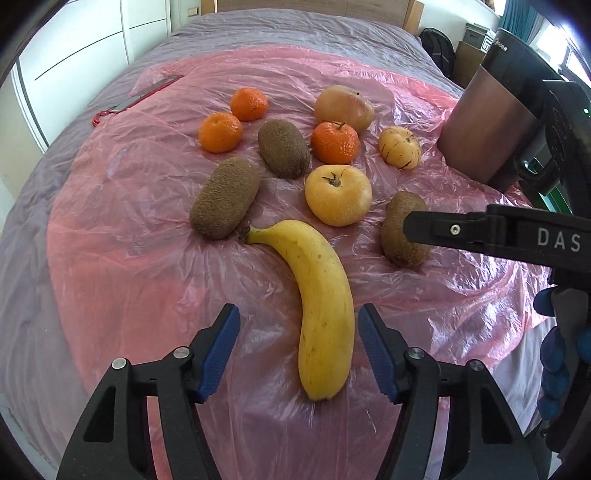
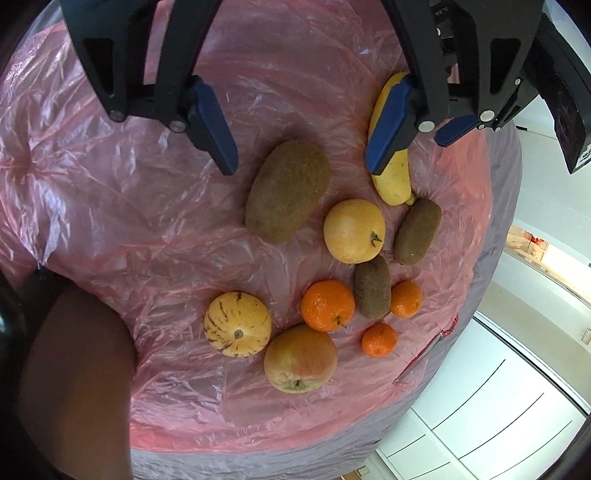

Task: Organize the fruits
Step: 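Grasp the banana with the left tool while the right tool grasps a large kiwi, then carry the banana and kiwi over to the green tray with both tools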

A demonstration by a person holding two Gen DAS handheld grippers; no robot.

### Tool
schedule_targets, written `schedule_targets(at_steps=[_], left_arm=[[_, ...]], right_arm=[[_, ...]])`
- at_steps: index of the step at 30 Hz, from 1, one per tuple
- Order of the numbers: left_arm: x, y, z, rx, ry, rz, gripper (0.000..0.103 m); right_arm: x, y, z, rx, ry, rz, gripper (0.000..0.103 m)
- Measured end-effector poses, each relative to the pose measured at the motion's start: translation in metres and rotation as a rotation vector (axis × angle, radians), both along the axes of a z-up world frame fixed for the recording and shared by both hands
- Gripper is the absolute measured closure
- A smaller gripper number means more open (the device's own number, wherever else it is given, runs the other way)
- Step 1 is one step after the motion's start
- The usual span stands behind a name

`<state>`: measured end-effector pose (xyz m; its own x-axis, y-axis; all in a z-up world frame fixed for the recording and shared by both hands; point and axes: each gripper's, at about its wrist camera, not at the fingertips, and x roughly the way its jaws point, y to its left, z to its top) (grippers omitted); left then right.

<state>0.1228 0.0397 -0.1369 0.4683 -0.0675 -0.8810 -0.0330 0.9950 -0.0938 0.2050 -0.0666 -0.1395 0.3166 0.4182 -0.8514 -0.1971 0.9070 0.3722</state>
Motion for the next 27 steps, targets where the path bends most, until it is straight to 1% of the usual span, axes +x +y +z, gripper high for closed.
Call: schedule_targets(at_steps=[2, 6, 8, 10, 12, 14, 16, 18, 19, 20, 21, 24, 27], left_arm=[[0.004, -0.001, -0.004, -0.002, 0.005, -0.007, 0.048], [0.009, -0.003, -0.010, -0.008, 0.010, -0.019, 0.048], [0.011, -0.007, -0.013, 0.013, 0.010, -0.027, 0.049], [0.012, -0.011, -0.016, 0.033, 0.015, -0.036, 0.052], [0.012, -0.015, -0.018, 0.041, 0.022, -0.043, 0.053], [0.012, -0.019, -0.021, 0.069, 0.025, -0.052, 0.056], [0.011, -0.022, -0.024, 0.084, 0.025, -0.062, 0.058], [0.011, -0.023, -0.026, 0.087, 0.023, -0.069, 0.063], [0.011, -0.024, -0.026, 0.083, 0.023, -0.074, 0.065], [0.011, -0.025, -0.027, 0.078, 0.023, -0.080, 0.069], [0.009, -0.026, -0.027, 0.072, 0.021, -0.086, 0.074], [0.007, -0.026, -0.026, 0.061, 0.016, -0.088, 0.075], [0.005, -0.021, -0.024, 0.017, 0.012, -0.077, 0.075]], right_arm=[[0.006, 0.003, -0.007, 0.005, 0.020, -0.009, 0.029], [0.014, 0.005, -0.018, 0.004, 0.046, -0.038, 0.030], [0.018, 0.007, -0.021, 0.003, 0.053, -0.050, 0.030], [0.022, 0.010, -0.024, -0.008, 0.061, -0.060, 0.030], [0.026, 0.013, -0.026, -0.014, 0.070, -0.071, 0.030], [0.030, 0.017, -0.030, -0.018, 0.078, -0.085, 0.030], [0.030, 0.017, -0.034, -0.026, 0.085, -0.094, 0.037], [0.031, 0.019, -0.037, -0.040, 0.084, -0.100, 0.052], [0.032, 0.020, -0.039, -0.049, 0.081, -0.101, 0.055], [0.032, 0.021, -0.039, -0.057, 0.075, -0.099, 0.064], [0.032, 0.021, -0.039, -0.059, 0.069, -0.095, 0.065], [0.030, 0.014, -0.039, -0.036, 0.062, -0.092, 0.066], [0.028, 0.004, -0.037, 0.000, 0.057, -0.101, 0.067]])
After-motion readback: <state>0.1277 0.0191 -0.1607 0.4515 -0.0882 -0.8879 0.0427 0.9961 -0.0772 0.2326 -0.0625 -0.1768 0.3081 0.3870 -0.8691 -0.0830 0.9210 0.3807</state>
